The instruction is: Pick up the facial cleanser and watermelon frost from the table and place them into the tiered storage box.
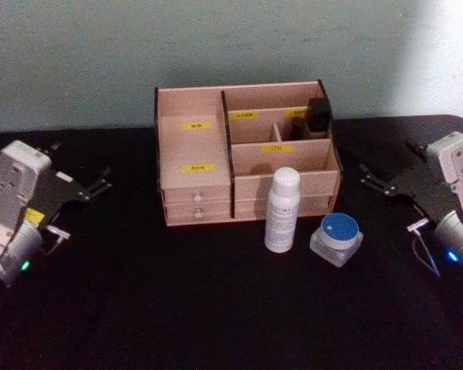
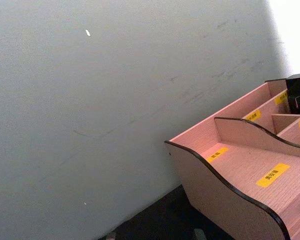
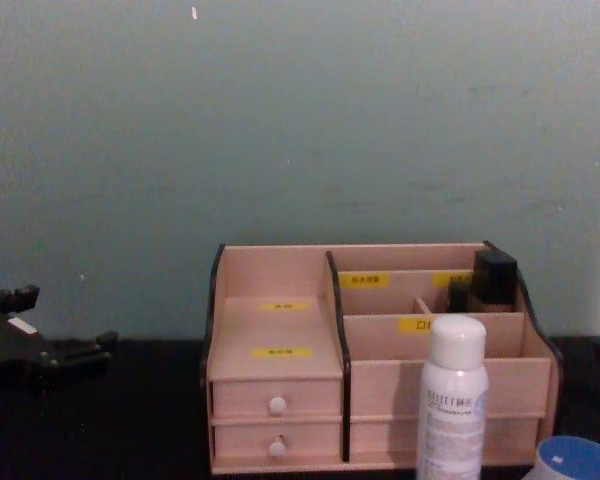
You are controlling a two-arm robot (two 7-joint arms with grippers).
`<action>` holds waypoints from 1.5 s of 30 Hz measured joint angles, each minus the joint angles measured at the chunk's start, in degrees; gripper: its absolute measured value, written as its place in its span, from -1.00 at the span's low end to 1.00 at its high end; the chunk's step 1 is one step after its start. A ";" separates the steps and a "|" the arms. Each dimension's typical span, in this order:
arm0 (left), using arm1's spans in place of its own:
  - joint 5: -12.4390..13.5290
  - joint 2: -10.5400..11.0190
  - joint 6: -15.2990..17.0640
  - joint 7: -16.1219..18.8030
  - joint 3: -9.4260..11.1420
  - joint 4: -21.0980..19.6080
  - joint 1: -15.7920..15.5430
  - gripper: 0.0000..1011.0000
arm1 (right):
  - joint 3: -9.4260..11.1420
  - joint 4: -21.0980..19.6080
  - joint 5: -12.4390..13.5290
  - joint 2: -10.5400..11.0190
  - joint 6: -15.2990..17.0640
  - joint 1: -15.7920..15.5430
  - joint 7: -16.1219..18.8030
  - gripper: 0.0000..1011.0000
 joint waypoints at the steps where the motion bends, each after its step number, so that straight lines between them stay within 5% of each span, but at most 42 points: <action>1: 0.00 0.00 0.00 0.00 0.00 0.00 0.00 0.98 | 0.00 0.00 0.00 0.00 0.00 0.00 0.00 0.98; 45: 0.00 0.00 0.00 0.00 0.00 0.00 0.00 0.98 | 1.06 -0.06 0.21 -0.33 -0.55 -0.40 1.02 0.98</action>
